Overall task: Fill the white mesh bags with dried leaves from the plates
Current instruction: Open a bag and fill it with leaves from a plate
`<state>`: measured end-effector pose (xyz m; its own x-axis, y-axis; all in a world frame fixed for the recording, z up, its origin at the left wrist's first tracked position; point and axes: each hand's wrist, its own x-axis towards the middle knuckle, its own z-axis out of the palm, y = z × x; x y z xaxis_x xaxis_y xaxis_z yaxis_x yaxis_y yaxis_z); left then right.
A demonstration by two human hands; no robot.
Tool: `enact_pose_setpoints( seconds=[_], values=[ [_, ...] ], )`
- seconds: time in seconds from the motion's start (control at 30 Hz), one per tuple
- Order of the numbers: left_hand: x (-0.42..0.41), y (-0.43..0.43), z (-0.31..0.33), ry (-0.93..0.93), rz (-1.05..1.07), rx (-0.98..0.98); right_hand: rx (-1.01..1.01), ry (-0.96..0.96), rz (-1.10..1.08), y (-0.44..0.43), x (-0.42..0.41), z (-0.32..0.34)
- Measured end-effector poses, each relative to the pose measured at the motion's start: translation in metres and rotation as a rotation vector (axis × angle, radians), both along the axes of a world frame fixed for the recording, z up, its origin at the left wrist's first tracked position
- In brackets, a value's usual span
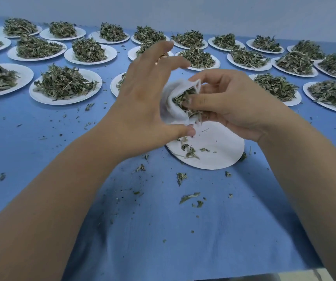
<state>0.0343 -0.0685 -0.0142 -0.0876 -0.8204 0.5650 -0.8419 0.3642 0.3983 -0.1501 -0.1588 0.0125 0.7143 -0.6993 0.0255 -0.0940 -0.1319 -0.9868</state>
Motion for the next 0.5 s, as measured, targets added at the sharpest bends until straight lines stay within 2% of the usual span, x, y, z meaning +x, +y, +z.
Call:
enact_pose_setpoints(
  seconds=[0.07, 0.17, 0.2, 0.33, 0.5],
  values=[
    [-0.001, 0.006, 0.005, 0.142, 0.0, 0.001, -0.042, -0.023, -0.079, -0.003, -0.006, 0.003],
    [-0.01, 0.009, 0.008, 0.451, 0.038, 0.017, -0.087, -0.003, -0.119, -0.003, -0.01, 0.007],
    [-0.013, 0.008, 0.008, 0.496, 0.051, 0.039, -0.104, 0.008, -0.13, -0.001, -0.01, 0.007],
    [-0.02, 0.004, 0.004, 0.504, 0.108, 0.017, -0.152, 0.01, -0.161, 0.006, -0.004, 0.003],
    [-0.02, 0.003, 0.003, 0.579, 0.045, 0.041, -0.342, 0.144, -0.373, 0.01, 0.004, 0.001]
  ],
)
